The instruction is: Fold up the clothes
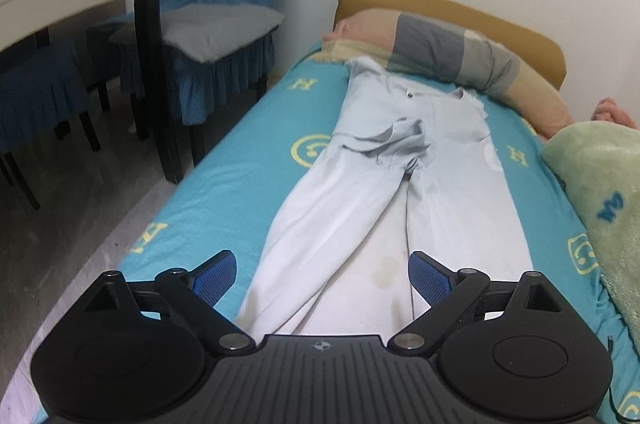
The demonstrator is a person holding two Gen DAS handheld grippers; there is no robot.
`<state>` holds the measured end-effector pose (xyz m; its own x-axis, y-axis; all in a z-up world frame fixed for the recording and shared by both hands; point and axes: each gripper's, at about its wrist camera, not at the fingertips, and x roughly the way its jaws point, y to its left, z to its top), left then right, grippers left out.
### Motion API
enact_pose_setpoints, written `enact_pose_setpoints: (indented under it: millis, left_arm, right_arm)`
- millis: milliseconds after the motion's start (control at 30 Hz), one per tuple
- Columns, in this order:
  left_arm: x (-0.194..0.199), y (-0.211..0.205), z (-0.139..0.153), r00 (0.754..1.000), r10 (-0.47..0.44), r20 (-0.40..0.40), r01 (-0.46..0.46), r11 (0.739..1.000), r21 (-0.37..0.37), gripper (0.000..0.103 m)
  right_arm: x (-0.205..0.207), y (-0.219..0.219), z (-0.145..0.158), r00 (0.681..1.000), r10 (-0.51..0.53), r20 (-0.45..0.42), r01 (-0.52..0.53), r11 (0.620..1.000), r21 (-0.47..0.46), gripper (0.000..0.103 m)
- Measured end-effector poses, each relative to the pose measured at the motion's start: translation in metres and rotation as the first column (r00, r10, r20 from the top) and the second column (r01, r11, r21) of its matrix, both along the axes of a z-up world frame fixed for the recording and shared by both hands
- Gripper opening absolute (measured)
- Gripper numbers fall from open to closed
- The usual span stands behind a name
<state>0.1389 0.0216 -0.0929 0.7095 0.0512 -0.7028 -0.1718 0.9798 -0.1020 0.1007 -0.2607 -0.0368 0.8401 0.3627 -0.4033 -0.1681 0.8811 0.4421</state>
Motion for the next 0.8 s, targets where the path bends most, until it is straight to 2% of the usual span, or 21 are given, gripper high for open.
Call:
enact_pose_setpoints:
  millis: [133, 267, 433, 567, 667, 800]
  left_arm:
    - [0.024, 0.003, -0.006, 1.0, 0.002, -0.03, -0.003, 0.999, -0.038, 0.094]
    - [0.054, 0.018, -0.01, 0.998, 0.054, -0.032, -0.058, 0.99, -0.126, 0.092]
    - [0.102, 0.039, -0.022, 0.993, 0.119, 0.001, -0.116, 0.968, -0.222, 0.082]
    - [0.141, 0.059, -0.041, 0.983, 0.182, 0.006, -0.171, 0.936, -0.307, 0.064]
    - [0.166, 0.058, -0.052, 0.989, 0.149, 0.007, -0.14, 0.943, -0.303, 0.055]
    - [0.194, 0.053, -0.059, 0.995, 0.102, 0.016, -0.094, 0.958, -0.272, 0.05]
  right_arm:
    - [0.006, -0.011, -0.004, 1.0, -0.018, -0.021, 0.019, 0.999, 0.039, 0.067]
    - [0.012, -0.021, -0.007, 0.998, -0.036, -0.043, 0.039, 0.996, 0.078, 0.068]
    - [0.027, -0.028, -0.02, 0.995, -0.044, -0.094, 0.055, 0.991, 0.124, 0.069]
    - [0.041, -0.033, -0.033, 0.989, -0.045, -0.139, 0.068, 0.985, 0.159, 0.07]
    - [0.052, -0.036, -0.043, 0.984, -0.045, -0.173, 0.078, 0.98, 0.185, 0.07]
    - [0.066, -0.04, -0.055, 0.975, -0.044, -0.218, 0.093, 0.971, 0.218, 0.07]
